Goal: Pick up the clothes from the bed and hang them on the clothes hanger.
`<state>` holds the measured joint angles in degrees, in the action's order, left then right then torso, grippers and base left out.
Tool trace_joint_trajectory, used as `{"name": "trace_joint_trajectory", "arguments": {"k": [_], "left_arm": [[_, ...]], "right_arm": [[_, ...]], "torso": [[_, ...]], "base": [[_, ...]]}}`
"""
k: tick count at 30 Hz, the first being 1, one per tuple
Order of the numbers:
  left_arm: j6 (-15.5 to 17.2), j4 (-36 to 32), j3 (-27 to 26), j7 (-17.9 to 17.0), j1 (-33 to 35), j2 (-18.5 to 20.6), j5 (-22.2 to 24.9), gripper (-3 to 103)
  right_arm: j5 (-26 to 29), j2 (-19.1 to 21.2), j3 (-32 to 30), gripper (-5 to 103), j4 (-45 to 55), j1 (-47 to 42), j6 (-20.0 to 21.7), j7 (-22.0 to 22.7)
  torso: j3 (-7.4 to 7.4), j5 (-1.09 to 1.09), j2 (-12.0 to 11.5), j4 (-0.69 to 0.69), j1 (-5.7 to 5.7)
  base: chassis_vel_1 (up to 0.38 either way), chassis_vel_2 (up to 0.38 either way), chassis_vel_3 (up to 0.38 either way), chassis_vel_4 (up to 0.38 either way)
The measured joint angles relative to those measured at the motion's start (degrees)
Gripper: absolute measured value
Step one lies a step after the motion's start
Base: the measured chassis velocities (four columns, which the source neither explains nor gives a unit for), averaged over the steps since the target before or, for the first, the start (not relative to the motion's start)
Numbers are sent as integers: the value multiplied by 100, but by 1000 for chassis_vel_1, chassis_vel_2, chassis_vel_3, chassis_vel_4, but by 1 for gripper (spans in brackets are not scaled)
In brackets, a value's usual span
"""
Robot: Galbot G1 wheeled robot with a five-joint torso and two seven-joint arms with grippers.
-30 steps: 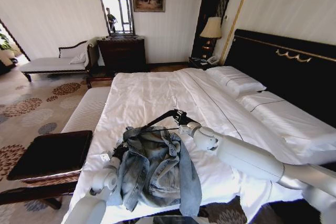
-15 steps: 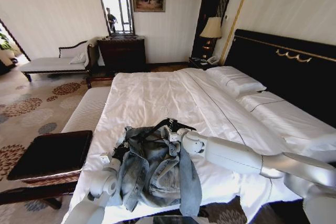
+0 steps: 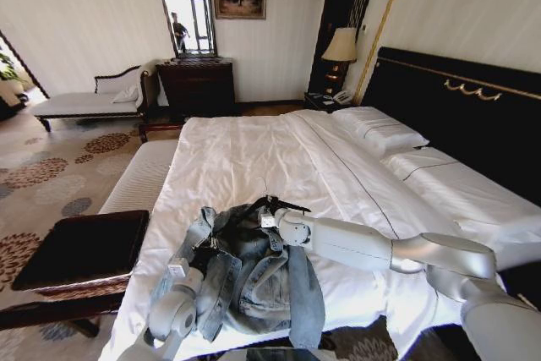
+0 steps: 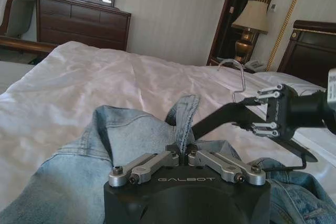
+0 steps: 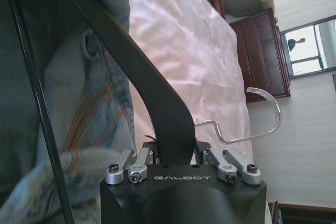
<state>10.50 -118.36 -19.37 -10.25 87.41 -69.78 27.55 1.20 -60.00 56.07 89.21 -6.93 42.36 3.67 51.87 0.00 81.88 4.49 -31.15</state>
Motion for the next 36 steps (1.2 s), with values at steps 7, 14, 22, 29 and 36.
{"name": "trace_joint_trajectory", "arguments": {"k": [7, 14, 22, 29, 36], "left_arm": [[-21, 125, 210, -7, -62, -133, -185, 2], [-13, 45, 412, -23, 2, -225, -339, 2], [-41, 184, 402, -6, 6, -256, -430, 2], [-61, 470, 499, -13, -138, -375, -442, 2], [-73, 511, 530, 35, -71, -422, -477, 2]], "right_arm": [[128, -149, 37, 35, 243, 47, 2, 10], [49, -561, 187, 35, -261, 20, -2, 37], [127, -865, 151, 35, -318, -4, -9, 95], [283, -771, 87, 35, 208, 4, -10, 182], [282, -671, 27, 35, 241, -72, -17, 214]], "torso": [[0, 0, 0, 1, 0], [0, 0, 0, 1, 0], [0, 0, -1, 0, 0], [0, 0, -2, 0, 0], [0, 1, -1, 2, 0]], "base": [[0, 0, 0, 0], [0, 0, 0, 0], [0, 0, 0, 0], [0, 0, 0, 0], [0, 0, 0, 0]]}}
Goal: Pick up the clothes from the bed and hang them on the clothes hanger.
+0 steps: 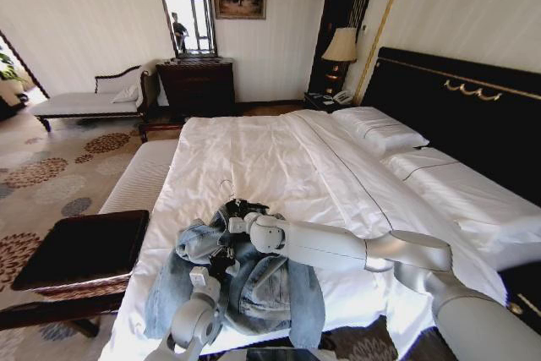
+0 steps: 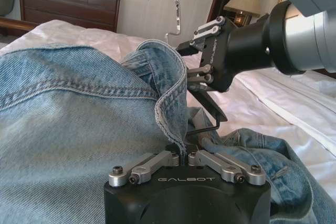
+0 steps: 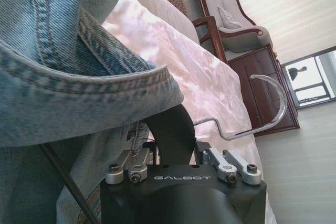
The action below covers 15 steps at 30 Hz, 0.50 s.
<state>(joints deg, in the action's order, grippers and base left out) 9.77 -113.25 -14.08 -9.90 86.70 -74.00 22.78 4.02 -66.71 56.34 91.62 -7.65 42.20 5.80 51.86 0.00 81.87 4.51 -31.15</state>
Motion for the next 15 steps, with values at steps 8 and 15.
{"name": "trace_joint_trajectory", "arguments": {"k": [8, 15], "left_arm": [[7, -96, -84, 68, 226, 50, 62, 18], [21, -238, -247, 127, 481, 115, -76, 40]], "right_arm": [[14, -20, -151, 35, -8, -148, -6, 164], [17, -113, -274, 35, -36, -252, -7, 280]], "torso": [[0, -1, 1, -1, 0], [0, -1, 1, -1, 0]], "base": [[0, 0, 0, 0], [0, 0, 0, 0]]}}
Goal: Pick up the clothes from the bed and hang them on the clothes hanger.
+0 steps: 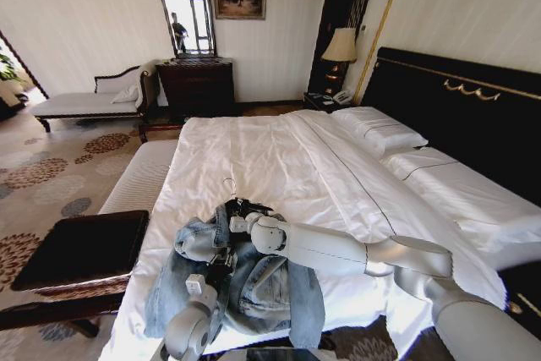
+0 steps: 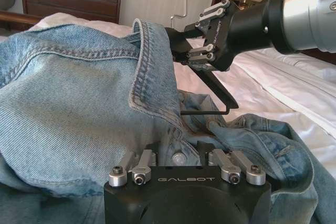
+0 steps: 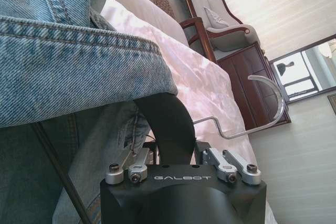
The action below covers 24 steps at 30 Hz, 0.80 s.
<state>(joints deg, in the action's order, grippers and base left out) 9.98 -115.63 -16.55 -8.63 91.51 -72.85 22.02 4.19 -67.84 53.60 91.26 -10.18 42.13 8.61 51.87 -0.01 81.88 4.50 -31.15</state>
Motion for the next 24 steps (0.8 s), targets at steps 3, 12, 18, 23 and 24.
{"name": "trace_joint_trajectory", "arguments": {"k": [3, 12, 18, 23, 24], "left_arm": [[-39, -174, -166, 33, 256, 55, -195, 56], [-125, -1250, -1062, -6, 1099, 253, -171, 88], [-128, -1901, -1796, -92, 1381, 291, 297, 99], [107, -1903, -2893, -396, 938, 634, 1540, 100], [172, -1779, -3074, -472, 759, 751, 1850, 100]], "right_arm": [[-29, -109, -80, 35, -50, -94, 0, 67], [-128, -310, -144, 35, -158, -215, 0, 126], [-142, -351, -156, 35, -161, -236, 0, 132], [-144, -359, -147, 35, -135, -211, 0, 136], [-144, -364, -146, 35, -129, -204, 1, 140]], "torso": [[0, 0, 0, 0, 0], [0, 0, 0, 0, 0], [0, 1, 0, -1, 0], [0, 0, 0, 0, 0], [0, -1, 0, 1, 0]], "base": [[0, 0, 0, 0], [0, 0, 0, 0], [0, 0, 0, 0], [0, 0, 0, 0], [0, 0, 0, 0]]}}
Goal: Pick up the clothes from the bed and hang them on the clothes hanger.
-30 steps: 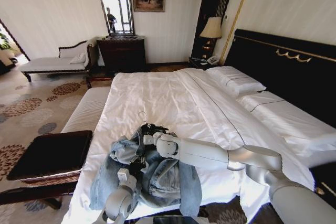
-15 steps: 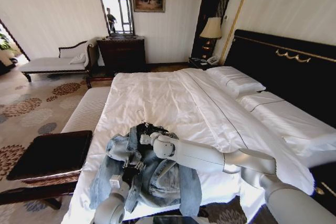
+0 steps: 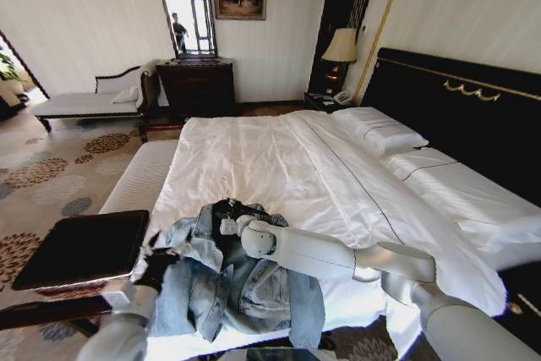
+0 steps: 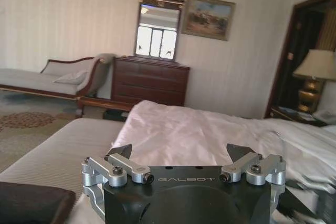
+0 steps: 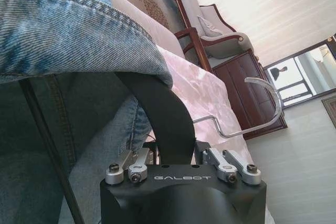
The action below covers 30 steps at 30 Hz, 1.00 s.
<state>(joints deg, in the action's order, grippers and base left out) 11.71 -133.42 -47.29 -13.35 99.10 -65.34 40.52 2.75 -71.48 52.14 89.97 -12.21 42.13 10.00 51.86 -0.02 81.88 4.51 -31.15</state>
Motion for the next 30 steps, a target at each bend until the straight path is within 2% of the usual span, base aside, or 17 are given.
{"name": "trace_joint_trajectory", "arguments": {"k": [2, 4, 7, 12, 14, 17, 23, 24, 25, 28, 30], "left_arm": [[116, 374, -309, -93, -374, 246, 598, 100], [208, 725, -409, -119, -613, 423, 951, 100], [277, 1116, -375, -83, -862, 617, 1149, 100], [328, 1553, 9, 55, -1217, 846, 1093, 100], [331, 1783, 432, 152, -1426, 937, 870, 100], [322, 1886, 742, 263, -1512, 982, 619, 100], [283, 1891, 944, 624, -1440, 1194, 400, 100], [257, 1860, 965, 839, -1356, 1407, 361, 100], [142, 1906, 1013, 1270, -1221, 1966, 356, 100], [41, 2005, 1064, 1510, -1196, 2270, 391, 103], [-4, 2077, 1115, 1629, -1216, 2407, 448, 100]], "right_arm": [[0, -9, 0, 35, 11, 7, 0, 8], [0, -9, -2, 35, 25, 8, 0, 11], [0, -5, -5, 35, 39, 7, 0, 15], [2, 15, -15, 35, 67, -3, 0, 17], [9, 20, -16, 35, 76, -4, 0, 18], [17, 19, -17, 35, 79, -5, 0, 18], [21, -3, -31, 35, 74, -5, 0, 21], [21, -9, -48, 35, 62, -4, 0, 23], [23, -31, -76, 35, 20, -1, 0, 25], [27, -34, -94, 35, 20, -1, 0, 26], [34, -26, -107, 35, 40, 0, 0, 28]], "torso": [[1, 0, -1, 0, -1], [1, 0, -1, 0, -1], [1, 0, -1, -1, -1], [1, 1, -2, -1, -1], [1, 1, -1, -1, -1], [1, 0, -1, 0, -1], [1, 0, -1, -2, -1], [1, 1, -1, -2, 0], [0, 1, -1, -2, 1], [0, 1, -1, -1, 0], [0, 2, -1, -1, 0]], "base": [[0, 0, 0, 0], [0, 0, 0, 0], [0, 0, 0, 0], [0, 0, 0, 0], [0, 0, 0, 0], [0, 0, 0, 0], [0, 0, 0, 0], [0, 0, 0, 0], [0, 0, 0, 0], [0, 0, 0, 0], [0, 0, 0, 0]]}}
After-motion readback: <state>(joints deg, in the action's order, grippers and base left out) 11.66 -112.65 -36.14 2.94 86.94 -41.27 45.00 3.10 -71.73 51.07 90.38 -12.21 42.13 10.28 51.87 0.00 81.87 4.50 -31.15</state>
